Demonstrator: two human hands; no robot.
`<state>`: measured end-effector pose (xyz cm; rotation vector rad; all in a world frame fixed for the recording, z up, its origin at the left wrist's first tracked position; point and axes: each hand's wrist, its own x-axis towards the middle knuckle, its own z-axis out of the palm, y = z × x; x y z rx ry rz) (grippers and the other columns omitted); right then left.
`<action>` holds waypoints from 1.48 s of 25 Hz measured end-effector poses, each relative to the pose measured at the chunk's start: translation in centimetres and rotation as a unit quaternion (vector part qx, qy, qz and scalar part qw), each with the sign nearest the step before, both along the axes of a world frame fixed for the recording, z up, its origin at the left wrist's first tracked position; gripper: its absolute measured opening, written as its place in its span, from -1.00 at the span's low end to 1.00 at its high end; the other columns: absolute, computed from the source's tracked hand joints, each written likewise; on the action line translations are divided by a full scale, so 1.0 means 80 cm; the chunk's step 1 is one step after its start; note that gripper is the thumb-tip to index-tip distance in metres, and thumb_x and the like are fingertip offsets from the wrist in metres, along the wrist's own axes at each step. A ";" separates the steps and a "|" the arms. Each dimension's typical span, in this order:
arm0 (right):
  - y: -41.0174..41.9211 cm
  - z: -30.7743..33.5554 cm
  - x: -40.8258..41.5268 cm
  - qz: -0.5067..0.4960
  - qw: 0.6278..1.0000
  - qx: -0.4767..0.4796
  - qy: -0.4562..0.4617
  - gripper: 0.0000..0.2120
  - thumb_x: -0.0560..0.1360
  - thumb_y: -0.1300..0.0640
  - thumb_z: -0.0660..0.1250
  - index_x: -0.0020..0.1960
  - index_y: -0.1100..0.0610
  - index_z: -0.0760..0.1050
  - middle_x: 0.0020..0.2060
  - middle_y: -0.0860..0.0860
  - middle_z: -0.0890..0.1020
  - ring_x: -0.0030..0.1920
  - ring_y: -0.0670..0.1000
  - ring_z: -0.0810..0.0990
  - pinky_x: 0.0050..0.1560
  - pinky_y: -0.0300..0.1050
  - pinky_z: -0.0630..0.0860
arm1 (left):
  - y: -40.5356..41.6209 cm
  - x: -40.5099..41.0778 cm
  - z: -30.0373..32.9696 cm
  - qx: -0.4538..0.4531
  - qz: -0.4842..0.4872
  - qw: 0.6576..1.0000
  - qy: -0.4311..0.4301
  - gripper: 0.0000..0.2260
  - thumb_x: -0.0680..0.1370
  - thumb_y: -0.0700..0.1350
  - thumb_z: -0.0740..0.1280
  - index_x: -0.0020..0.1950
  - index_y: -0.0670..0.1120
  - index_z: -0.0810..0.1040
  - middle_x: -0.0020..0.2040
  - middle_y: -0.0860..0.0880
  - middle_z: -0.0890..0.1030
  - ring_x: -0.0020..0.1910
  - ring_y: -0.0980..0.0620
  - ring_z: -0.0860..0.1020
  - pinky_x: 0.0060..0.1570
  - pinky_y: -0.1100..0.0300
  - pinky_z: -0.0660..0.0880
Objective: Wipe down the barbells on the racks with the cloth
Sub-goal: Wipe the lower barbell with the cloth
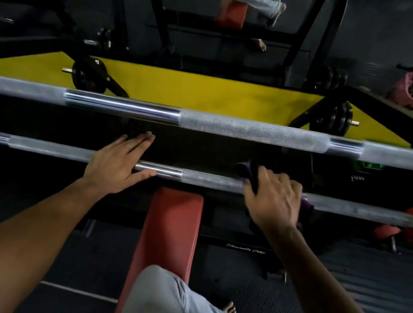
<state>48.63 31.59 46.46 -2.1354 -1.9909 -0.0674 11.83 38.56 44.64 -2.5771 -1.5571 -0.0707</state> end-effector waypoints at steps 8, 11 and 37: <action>0.019 -0.013 -0.148 0.213 0.977 -0.011 -0.007 -0.54 0.46 -0.14 0.30 0.29 0.03 0.45 0.15 0.03 0.60 0.13 0.17 0.54 0.16 0.17 0.39 | -0.001 0.002 0.008 -0.012 -0.001 1.000 0.005 -0.18 0.60 0.39 -0.04 0.64 -0.21 0.12 0.51 -0.23 0.41 0.46 -0.11 0.39 0.51 -0.06 0.27; -0.001 -0.028 -0.068 0.266 0.963 0.042 -0.012 -0.44 0.37 -0.07 0.37 0.34 0.04 0.48 0.32 0.06 0.56 0.29 0.14 0.50 0.28 0.14 0.43 | 0.000 0.000 0.005 -0.016 -0.017 1.000 0.009 -0.20 0.62 0.38 -0.05 0.65 -0.19 0.09 0.56 -0.19 0.34 0.52 -0.10 0.35 0.55 -0.06 0.21; -0.034 -0.016 0.018 0.084 0.991 0.027 0.105 -0.52 0.44 0.13 0.40 0.34 0.17 0.45 0.23 0.11 0.58 0.30 0.18 0.51 0.46 0.25 0.25 | -0.030 0.019 0.005 -0.032 0.086 0.995 -0.029 -0.21 0.63 0.38 -0.11 0.66 -0.16 0.02 0.66 -0.12 0.06 0.64 0.00 0.02 0.61 -0.01 -0.12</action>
